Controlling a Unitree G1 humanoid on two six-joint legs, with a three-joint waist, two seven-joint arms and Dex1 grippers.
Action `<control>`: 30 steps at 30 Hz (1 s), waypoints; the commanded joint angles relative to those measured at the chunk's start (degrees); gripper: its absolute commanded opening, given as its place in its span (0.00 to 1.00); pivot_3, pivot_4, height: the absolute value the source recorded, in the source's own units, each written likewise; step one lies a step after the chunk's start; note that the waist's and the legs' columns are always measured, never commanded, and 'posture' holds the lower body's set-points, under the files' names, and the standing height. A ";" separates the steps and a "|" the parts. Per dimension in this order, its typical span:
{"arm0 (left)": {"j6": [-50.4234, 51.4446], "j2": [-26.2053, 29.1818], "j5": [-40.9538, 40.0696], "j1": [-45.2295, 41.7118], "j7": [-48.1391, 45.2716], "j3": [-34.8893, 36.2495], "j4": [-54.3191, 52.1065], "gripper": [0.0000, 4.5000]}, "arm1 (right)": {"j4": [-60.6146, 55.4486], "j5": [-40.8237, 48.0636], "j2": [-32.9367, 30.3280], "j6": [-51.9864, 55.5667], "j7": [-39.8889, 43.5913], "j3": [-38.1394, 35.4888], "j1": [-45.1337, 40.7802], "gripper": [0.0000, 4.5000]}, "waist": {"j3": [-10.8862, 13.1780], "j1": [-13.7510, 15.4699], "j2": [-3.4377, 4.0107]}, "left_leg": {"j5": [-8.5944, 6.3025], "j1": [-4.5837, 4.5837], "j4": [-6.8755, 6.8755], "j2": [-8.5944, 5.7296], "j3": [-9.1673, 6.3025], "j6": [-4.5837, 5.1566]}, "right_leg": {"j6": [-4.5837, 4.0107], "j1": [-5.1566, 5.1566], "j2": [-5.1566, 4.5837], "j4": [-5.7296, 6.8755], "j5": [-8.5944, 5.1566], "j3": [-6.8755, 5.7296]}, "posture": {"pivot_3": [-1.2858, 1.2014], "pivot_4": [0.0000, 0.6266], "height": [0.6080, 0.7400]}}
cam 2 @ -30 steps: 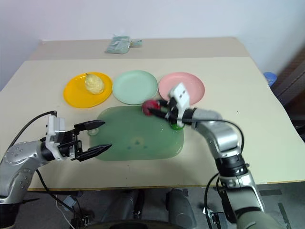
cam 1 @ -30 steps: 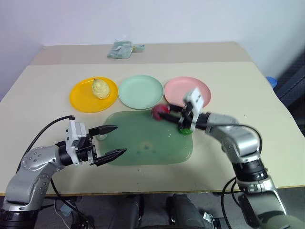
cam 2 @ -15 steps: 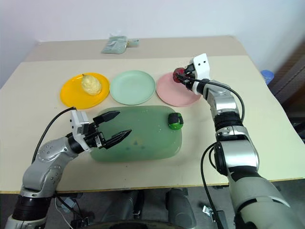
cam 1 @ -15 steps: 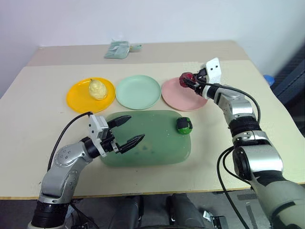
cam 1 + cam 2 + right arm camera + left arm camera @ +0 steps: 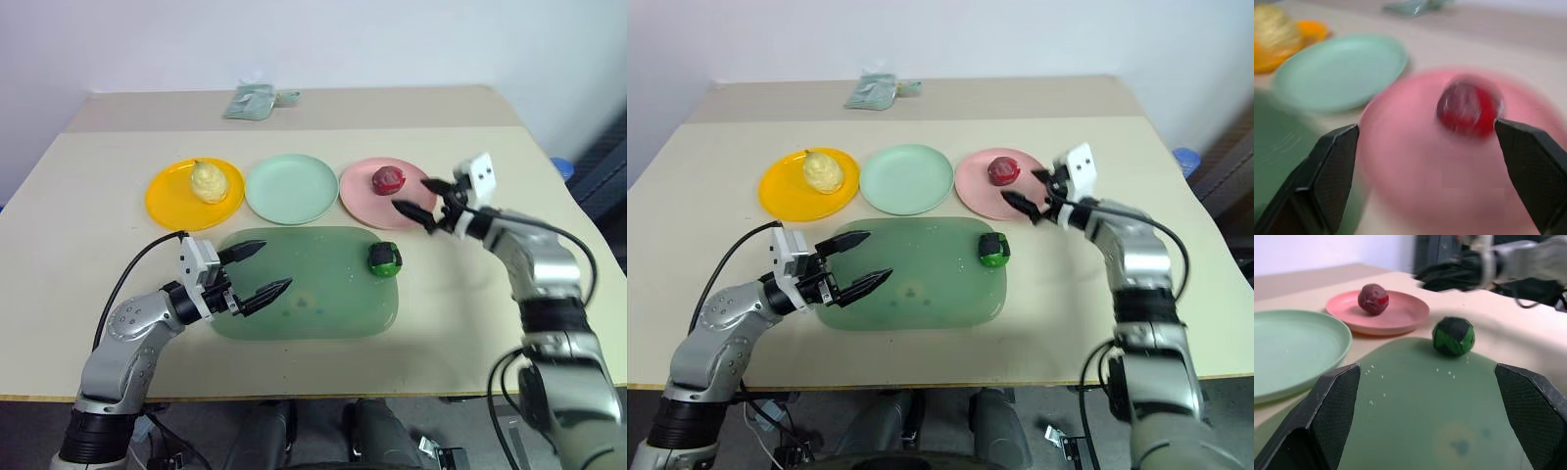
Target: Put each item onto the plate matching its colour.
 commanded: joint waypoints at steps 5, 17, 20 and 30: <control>-1.65 1.92 -0.62 -2.46 -3.84 0.70 2.29 1.00 | -24.36 13.49 -3.13 14.84 -1.32 -5.26 13.75 0.99 | -0.03 -0.19 0.06 | -0.01 0.08 0.00 0.03 0.00 0.01 | 0.00 0.08 0.02 0.01 0.00 0.00 | 0.52 0.24 1.00; -1.58 1.90 -0.25 -5.48 -5.50 0.07 4.29 1.00 | -10.81 6.84 4.22 7.12 -4.02 2.96 10.73 0.99 | -0.03 -0.04 0.05 | -0.01 0.07 0.03 0.02 0.01 0.02 | 0.00 0.07 0.01 0.00 0.00 -0.01 | 0.52 0.24 1.00; -1.69 1.99 -0.09 -4.93 -5.19 0.39 3.91 1.00 | -8.72 5.38 5.26 5.14 -3.70 4.61 9.65 0.99 | -0.03 -0.04 0.05 | -0.01 0.07 0.02 0.02 0.01 0.01 | 0.00 0.05 0.01 0.01 0.00 -0.01 | 0.52 0.24 1.00; -1.61 2.52 -0.65 -0.89 -2.60 2.64 1.12 1.00 | -5.18 1.97 8.84 -2.35 -4.90 5.32 5.75 0.43 | -0.03 0.00 0.05 | -0.01 0.07 0.03 0.02 0.01 0.01 | 0.00 0.05 0.01 0.01 0.00 -0.01 | 0.52 0.24 1.00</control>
